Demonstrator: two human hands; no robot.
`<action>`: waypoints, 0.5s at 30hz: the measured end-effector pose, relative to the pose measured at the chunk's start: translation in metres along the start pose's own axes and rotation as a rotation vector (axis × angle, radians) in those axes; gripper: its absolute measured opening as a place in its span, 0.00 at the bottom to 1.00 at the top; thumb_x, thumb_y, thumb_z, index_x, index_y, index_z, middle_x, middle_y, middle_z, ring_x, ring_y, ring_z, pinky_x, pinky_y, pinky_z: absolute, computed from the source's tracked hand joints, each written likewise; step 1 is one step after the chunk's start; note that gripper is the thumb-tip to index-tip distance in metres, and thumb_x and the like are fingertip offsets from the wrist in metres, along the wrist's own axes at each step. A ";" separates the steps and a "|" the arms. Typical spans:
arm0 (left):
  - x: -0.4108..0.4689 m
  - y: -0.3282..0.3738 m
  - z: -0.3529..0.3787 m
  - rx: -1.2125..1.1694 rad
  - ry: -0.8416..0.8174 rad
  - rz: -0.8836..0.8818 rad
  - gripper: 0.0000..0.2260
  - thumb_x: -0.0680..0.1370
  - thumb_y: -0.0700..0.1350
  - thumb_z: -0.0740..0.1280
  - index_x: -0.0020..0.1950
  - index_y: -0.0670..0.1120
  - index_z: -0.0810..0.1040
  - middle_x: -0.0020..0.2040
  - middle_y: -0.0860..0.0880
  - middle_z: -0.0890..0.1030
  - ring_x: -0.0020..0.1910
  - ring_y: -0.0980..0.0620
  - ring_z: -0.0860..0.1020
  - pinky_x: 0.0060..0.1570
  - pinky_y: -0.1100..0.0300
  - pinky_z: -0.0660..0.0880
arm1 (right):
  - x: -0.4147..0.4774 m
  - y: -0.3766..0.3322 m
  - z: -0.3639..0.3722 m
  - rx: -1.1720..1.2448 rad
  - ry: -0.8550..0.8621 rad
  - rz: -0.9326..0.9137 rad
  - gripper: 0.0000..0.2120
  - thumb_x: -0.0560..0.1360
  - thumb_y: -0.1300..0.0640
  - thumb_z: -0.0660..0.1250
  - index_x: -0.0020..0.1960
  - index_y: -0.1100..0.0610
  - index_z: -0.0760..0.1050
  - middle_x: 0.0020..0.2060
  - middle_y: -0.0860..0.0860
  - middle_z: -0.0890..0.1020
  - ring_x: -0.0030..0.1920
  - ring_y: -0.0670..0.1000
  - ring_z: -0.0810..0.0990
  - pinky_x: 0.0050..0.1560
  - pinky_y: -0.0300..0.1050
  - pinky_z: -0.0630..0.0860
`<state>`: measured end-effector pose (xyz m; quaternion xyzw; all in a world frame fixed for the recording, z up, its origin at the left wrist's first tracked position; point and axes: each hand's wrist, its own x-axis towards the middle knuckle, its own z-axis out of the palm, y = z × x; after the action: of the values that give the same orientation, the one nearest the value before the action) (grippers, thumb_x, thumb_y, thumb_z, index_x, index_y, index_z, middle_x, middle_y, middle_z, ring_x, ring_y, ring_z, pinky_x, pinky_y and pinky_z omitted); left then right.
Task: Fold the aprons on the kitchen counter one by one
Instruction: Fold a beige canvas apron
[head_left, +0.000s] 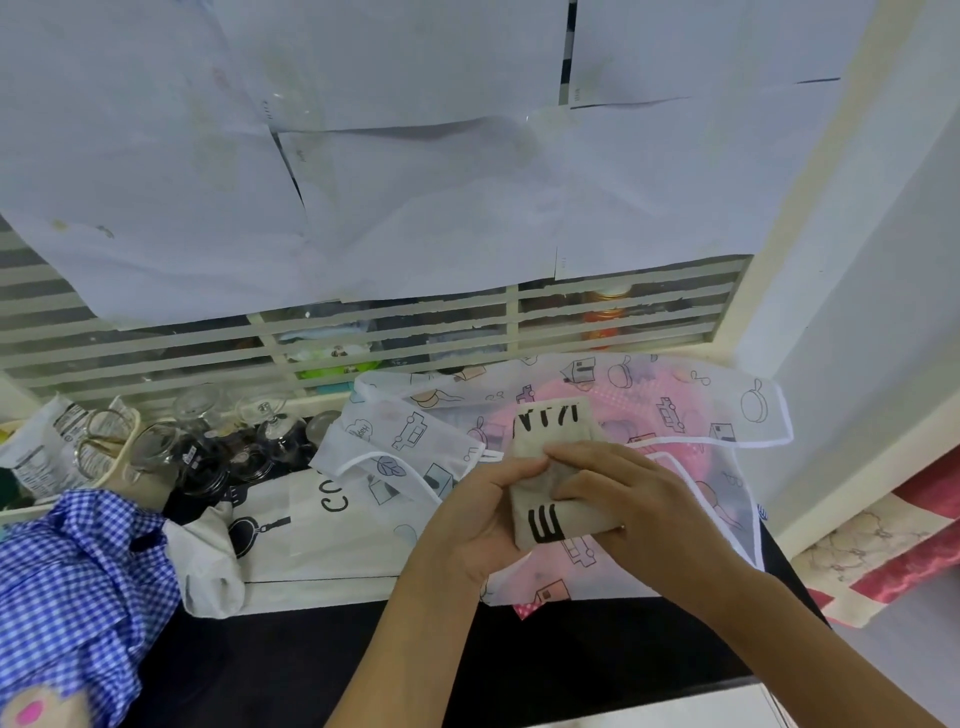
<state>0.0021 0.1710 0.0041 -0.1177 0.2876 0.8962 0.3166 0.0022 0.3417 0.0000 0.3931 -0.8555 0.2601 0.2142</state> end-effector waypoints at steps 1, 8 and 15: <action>0.002 -0.001 0.004 0.028 0.045 0.004 0.25 0.72 0.36 0.66 0.69 0.34 0.69 0.53 0.36 0.79 0.42 0.44 0.83 0.33 0.56 0.80 | 0.001 0.002 -0.001 0.028 0.001 0.008 0.25 0.60 0.63 0.80 0.50 0.50 0.72 0.55 0.50 0.82 0.55 0.49 0.79 0.54 0.40 0.75; 0.024 -0.005 0.020 -0.127 0.162 0.017 0.19 0.78 0.46 0.62 0.65 0.36 0.73 0.55 0.35 0.81 0.46 0.40 0.82 0.43 0.46 0.81 | 0.000 0.037 -0.005 0.085 -0.072 -0.011 0.16 0.68 0.44 0.69 0.55 0.47 0.75 0.49 0.44 0.83 0.50 0.45 0.80 0.52 0.41 0.77; 0.047 -0.018 0.026 -0.039 0.234 0.159 0.13 0.78 0.40 0.59 0.60 0.37 0.74 0.47 0.38 0.81 0.42 0.44 0.79 0.40 0.53 0.79 | 0.009 0.059 -0.016 0.553 -0.108 0.391 0.25 0.62 0.35 0.72 0.54 0.36 0.65 0.40 0.45 0.81 0.36 0.46 0.79 0.32 0.37 0.77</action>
<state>-0.0234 0.2212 -0.0009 -0.2043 0.3134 0.9041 0.2067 -0.0472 0.3792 0.0007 0.2780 -0.8220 0.4971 -0.0002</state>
